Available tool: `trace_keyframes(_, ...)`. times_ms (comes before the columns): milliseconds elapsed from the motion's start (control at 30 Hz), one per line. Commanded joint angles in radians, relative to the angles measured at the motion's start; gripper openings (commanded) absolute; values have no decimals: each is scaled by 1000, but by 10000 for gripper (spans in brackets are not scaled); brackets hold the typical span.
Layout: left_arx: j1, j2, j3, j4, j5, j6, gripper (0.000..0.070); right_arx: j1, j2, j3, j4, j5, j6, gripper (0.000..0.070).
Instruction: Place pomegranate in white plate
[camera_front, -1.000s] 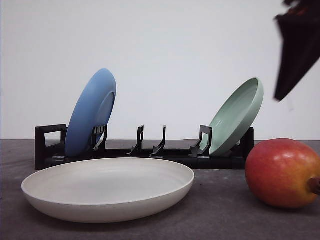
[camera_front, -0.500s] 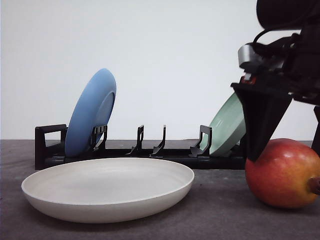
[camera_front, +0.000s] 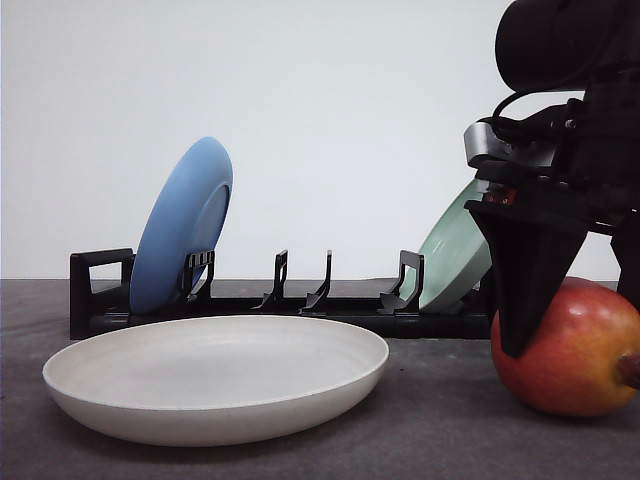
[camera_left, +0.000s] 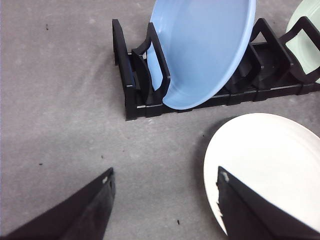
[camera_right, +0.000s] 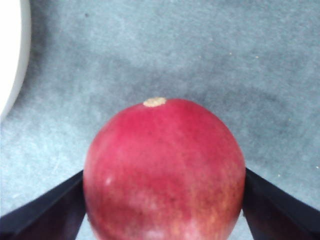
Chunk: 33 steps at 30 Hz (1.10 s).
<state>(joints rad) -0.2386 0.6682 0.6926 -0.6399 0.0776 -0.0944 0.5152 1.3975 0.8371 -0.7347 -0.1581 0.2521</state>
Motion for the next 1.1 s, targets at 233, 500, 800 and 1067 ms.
trace_keyframes(233,-1,5,8,12,-3,12,389,43,15,119,-162,3,-89,458)
trace_keyframes(500,-1,5,8,12,-3,12,389,160,78,252,-191,4,-111,458)
trace_keyframes(800,-1,5,8,12,-3,11,389,267,291,476,-162,1,-141,458)
trace_keyframes(1067,-1,5,8,11,-3,11,389,339,447,587,-80,1,-155,458)
